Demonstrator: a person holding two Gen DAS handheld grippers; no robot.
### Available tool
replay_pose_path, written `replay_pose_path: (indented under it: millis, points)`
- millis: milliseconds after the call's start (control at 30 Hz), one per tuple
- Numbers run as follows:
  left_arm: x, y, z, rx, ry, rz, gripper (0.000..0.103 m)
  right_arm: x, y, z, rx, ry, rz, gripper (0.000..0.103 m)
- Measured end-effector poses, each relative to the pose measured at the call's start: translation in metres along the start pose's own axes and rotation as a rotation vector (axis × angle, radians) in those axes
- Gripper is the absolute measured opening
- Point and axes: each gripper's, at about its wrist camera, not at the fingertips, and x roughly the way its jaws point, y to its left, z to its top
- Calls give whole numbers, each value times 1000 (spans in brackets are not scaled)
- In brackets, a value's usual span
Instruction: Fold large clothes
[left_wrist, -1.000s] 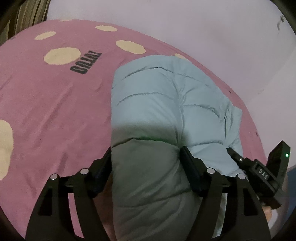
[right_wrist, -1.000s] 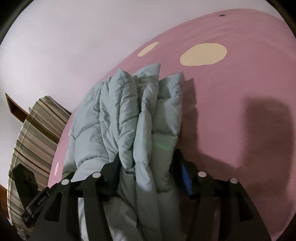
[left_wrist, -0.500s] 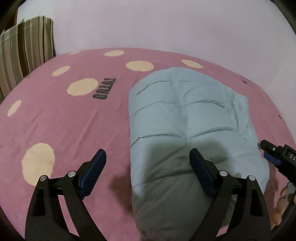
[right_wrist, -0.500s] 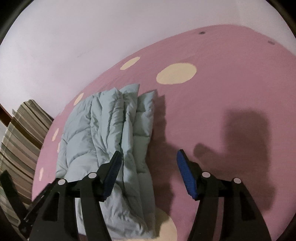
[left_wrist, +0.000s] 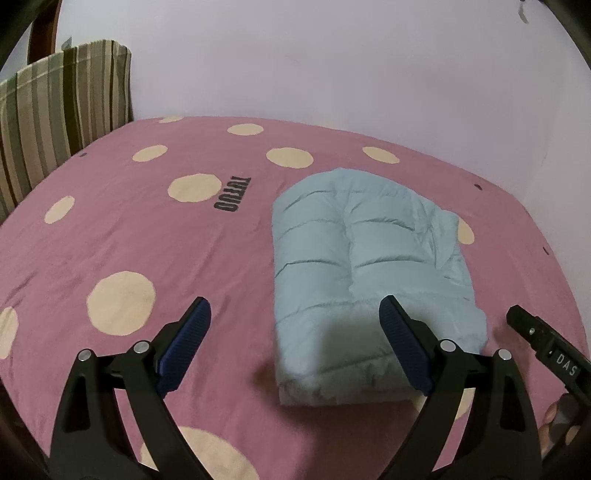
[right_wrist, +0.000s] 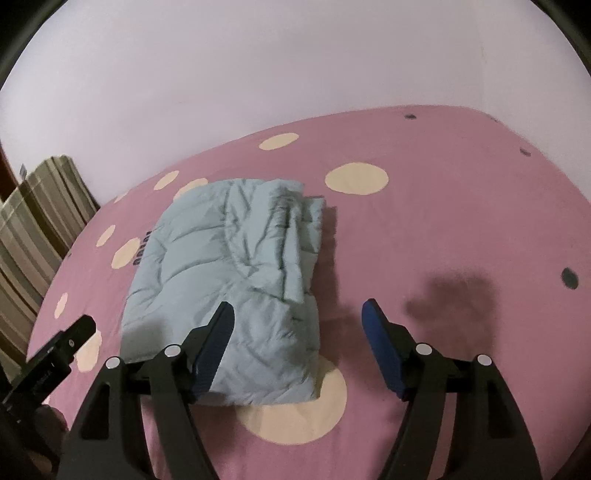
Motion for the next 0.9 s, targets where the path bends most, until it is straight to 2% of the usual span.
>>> replay_pose_path:
  millis: [133, 300, 900]
  points:
    - [-21, -1, -2, 20, -33, 35, 93, -20, 14, -3, -44, -33, -17, 75]
    - [-40, -1, -4, 16, -49, 28, 93, -38, 25, -7, -64, -65, -19, 76]
    - [-63, -12, -13, 44, -76, 29, 93, -62, 32, -15, -82, -107, -34, 76]
